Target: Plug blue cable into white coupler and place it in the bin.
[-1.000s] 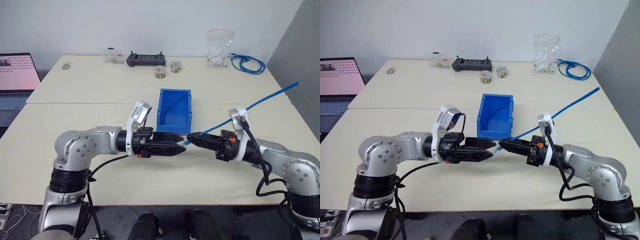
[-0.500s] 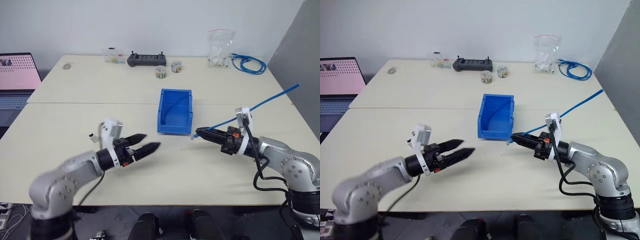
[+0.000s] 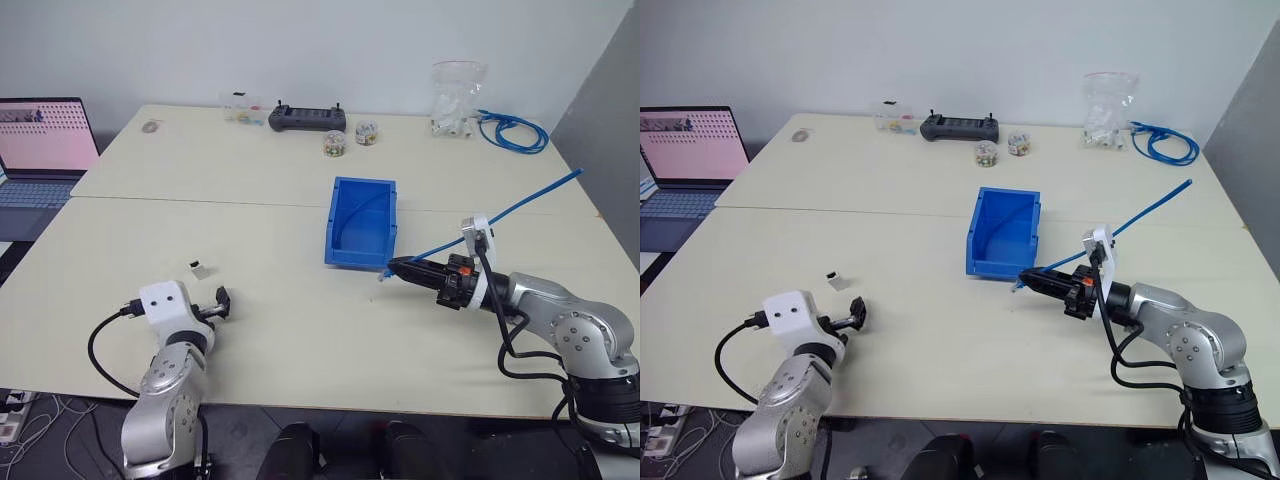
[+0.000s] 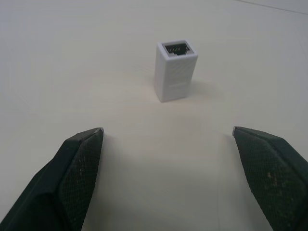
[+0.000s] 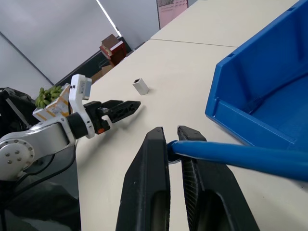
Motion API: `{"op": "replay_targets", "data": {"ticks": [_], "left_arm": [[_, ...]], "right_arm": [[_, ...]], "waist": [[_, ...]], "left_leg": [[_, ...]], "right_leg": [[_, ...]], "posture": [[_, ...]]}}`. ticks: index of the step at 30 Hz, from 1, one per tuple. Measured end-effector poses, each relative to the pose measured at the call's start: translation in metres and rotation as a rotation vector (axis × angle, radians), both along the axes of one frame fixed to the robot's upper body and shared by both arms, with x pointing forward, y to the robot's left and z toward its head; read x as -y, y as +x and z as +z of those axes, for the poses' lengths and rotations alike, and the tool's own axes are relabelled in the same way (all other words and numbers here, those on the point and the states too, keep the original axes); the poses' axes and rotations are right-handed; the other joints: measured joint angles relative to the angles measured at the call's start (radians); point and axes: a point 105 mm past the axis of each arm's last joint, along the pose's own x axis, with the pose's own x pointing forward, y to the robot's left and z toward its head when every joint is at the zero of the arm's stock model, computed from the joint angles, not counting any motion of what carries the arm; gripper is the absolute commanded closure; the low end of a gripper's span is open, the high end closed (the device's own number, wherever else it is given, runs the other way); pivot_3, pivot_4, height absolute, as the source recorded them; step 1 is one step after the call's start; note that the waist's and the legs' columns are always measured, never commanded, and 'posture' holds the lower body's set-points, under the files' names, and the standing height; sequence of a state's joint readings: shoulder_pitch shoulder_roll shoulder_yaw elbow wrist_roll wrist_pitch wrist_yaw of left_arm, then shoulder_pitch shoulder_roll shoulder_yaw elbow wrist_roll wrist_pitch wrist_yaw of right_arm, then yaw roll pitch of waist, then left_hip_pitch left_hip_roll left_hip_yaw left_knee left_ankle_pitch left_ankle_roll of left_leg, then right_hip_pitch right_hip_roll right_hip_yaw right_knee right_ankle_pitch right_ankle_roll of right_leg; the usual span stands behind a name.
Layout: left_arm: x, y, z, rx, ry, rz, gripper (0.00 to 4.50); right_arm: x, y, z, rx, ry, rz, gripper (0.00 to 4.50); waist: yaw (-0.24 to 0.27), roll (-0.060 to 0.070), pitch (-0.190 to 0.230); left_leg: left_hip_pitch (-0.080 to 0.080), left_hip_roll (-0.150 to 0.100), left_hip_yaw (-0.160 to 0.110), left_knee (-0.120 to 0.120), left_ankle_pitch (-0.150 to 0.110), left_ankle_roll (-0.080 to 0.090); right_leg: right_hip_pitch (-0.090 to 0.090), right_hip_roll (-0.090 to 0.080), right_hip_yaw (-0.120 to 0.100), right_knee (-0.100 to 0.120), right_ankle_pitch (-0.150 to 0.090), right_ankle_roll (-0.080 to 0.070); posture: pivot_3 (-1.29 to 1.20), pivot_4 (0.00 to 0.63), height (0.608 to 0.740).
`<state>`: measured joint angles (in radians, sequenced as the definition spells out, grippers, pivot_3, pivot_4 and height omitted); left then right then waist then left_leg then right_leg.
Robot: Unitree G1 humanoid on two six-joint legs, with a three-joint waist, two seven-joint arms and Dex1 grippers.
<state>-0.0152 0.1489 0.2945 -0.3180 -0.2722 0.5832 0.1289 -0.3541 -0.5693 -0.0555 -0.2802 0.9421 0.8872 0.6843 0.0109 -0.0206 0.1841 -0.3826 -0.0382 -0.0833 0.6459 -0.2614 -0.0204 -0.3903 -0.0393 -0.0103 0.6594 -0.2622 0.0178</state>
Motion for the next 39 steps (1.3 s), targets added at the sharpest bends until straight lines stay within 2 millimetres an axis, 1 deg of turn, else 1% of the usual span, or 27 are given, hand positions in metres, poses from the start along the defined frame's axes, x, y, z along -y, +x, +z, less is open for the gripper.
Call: {"op": "replay_targets", "data": {"ticks": [4,8,11,15,19,20,21,22,23,24,25,29,31,32,33,34,35,37,39], "left_arm": [[0.000,0.016,0.003,0.018,-0.004,-0.009,0.00],[-0.002,0.026,0.001,0.005,0.001,-0.004,0.00],[-0.008,0.033,0.001,-0.007,0.030,0.018,0.00],[-0.012,0.037,0.001,-0.018,0.058,0.036,0.00],[-0.013,0.037,0.000,-0.019,0.062,0.039,0.00],[-0.013,0.037,0.000,-0.019,0.061,0.040,0.36],[-0.013,0.037,0.000,-0.019,0.060,0.039,0.41],[-0.012,0.037,0.000,-0.018,0.058,0.040,0.61],[-0.012,0.037,0.000,-0.017,0.056,0.041,0.94],[-0.011,0.038,0.000,-0.017,0.054,0.043,1.05],[-0.011,0.038,0.000,-0.016,0.053,0.045,1.38],[-0.013,0.037,0.000,-0.019,0.067,0.064,2.16],[-0.014,0.038,-0.001,-0.020,0.072,0.073,2.65],[-0.015,0.038,-0.001,-0.022,0.075,0.079,2.80],[-0.016,0.038,-0.001,-0.022,0.076,0.083,3.17],[-0.016,0.038,-0.001,-0.023,0.079,0.085,3.30],[-0.016,0.038,-0.001,-0.023,0.082,0.087,3.56],[-0.018,0.038,-0.001,-0.025,0.090,0.090,3.69],[-0.020,0.036,-0.001,-0.025,0.100,0.093,3.69]], "right_arm": [[0.000,0.000,0.000,0.000,0.000,0.002,4.43],[-0.001,-0.001,0.001,0.002,0.000,0.004,4.43],[-0.001,-0.001,0.001,0.006,-0.001,0.006,4.43],[-0.002,-0.002,0.001,0.006,-0.002,0.007,4.43],[-0.002,-0.002,0.002,0.009,-0.004,0.009,4.43],[-0.002,-0.002,0.002,0.011,-0.005,0.011,4.43],[-0.002,-0.003,0.002,0.013,-0.005,0.012,4.43],[-0.003,-0.003,0.003,0.014,-0.006,0.013,4.43],[-0.003,-0.003,0.003,0.013,-0.007,0.014,4.43],[-0.003,-0.003,0.002,0.012,-0.009,0.015,4.43],[-0.003,-0.004,0.002,0.011,-0.010,0.016,4.43],[-0.003,-0.004,0.002,0.009,-0.013,0.016,4.43],[-0.002,-0.004,0.002,0.008,-0.014,0.016,4.43],[-0.002,-0.004,0.002,0.008,-0.014,0.016,4.43],[-0.002,-0.004,0.002,0.007,-0.015,0.016,4.43],[-0.002,-0.004,0.002,0.007,-0.015,0.016,4.43],[-0.002,-0.004,0.002,0.007,-0.016,0.016,4.43],[-0.002,-0.004,0.001,0.008,-0.021,0.014,4.43],[-0.001,-0.003,0.001,0.009,-0.027,0.010,4.43]], "waist": [[-0.001,0.000,0.000],[-0.004,0.000,0.000],[-0.004,0.000,0.000],[-0.004,0.000,0.000],[-0.004,0.000,0.000],[-0.004,0.000,0.000],[-0.004,0.000,0.000],[-0.004,0.000,0.000],[-0.004,0.000,0.000],[-0.004,0.000,0.000],[-0.004,0.000,0.000],[-0.005,0.000,0.000],[-0.006,0.000,0.000],[-0.007,0.000,0.000],[-0.008,0.000,0.000],[-0.009,0.000,0.000],[-0.010,0.000,0.000],[-0.011,0.000,0.000],[-0.012,0.000,0.000]], "left_leg": [[0.000,0.000,0.000,0.000,0.000,0.000],[0.000,0.000,0.000,0.000,0.000,0.000],[0.000,0.000,0.000,0.000,0.000,0.000],[0.000,0.000,0.000,0.000,0.000,0.000],[0.000,0.000,0.000,0.000,0.000,0.000],[0.000,0.000,0.000,0.000,0.000,0.000],[0.000,0.000,0.000,0.000,0.000,0.000],[0.000,0.000,0.000,0.000,0.000,0.000],[0.000,0.000,0.000,0.000,0.000,0.000],[0.000,0.000,0.000,0.000,0.000,0.000],[0.000,0.000,0.000,0.000,0.000,0.000],[0.000,0.000,0.000,0.000,0.000,0.000],[0.001,0.000,0.000,0.000,0.000,0.000],[0.001,0.000,0.000,0.000,0.000,0.000],[0.001,0.000,0.000,0.000,0.000,0.000],[0.001,0.000,0.000,0.000,0.000,0.000],[0.001,0.000,0.000,0.000,0.000,0.000],[0.001,0.000,0.000,0.000,0.000,0.000],[0.001,0.000,0.000,0.000,0.000,0.000]], "right_leg": [[0.000,0.000,0.000,0.000,0.000,-0.001],[0.000,0.000,0.000,0.001,0.000,-0.001],[0.000,0.000,0.000,0.001,0.000,0.000],[0.000,0.000,0.000,0.001,0.000,0.000],[0.000,0.000,0.000,0.001,0.000,0.000],[0.000,0.000,0.000,0.001,0.000,0.000],[0.000,0.000,0.000,0.001,0.000,0.000],[0.000,0.000,0.000,0.001,0.000,0.000],[0.000,0.000,0.000,0.001,0.000,0.000],[0.000,0.000,0.000,0.001,0.000,0.000],[0.000,0.000,0.000,0.001,0.000,0.000],[0.000,0.000,0.000,0.001,0.000,0.000],[0.000,0.000,0.000,0.001,0.000,0.000],[0.000,0.000,0.000,0.001,0.000,0.000],[0.000,0.000,0.000,0.001,0.000,0.000],[0.000,0.000,0.000,0.001,0.000,0.000],[0.000,0.000,0.000,0.001,0.000,0.000],[0.000,0.000,0.000,0.002,0.000,0.000],[0.000,0.000,0.000,0.002,0.000,0.000]], "posture": [[0.00,0.150,0.740],[0.00,0.150,0.740],[0.00,0.150,0.740],[0.00,0.150,0.740],[0.00,0.150,0.740],[0.00,0.150,0.740],[0.00,0.150,0.740],[0.00,0.150,0.740],[0.00,0.150,0.740],[0.00,0.150,0.740],[0.00,0.150,0.740],[0.00,0.150,0.740],[0.00,0.150,0.740],[0.00,0.150,0.740],[0.00,0.150,0.740],[0.00,0.150,0.740],[0.00,0.150,0.740],[0.00,0.150,0.740],[0.00,0.150,0.740]]}}
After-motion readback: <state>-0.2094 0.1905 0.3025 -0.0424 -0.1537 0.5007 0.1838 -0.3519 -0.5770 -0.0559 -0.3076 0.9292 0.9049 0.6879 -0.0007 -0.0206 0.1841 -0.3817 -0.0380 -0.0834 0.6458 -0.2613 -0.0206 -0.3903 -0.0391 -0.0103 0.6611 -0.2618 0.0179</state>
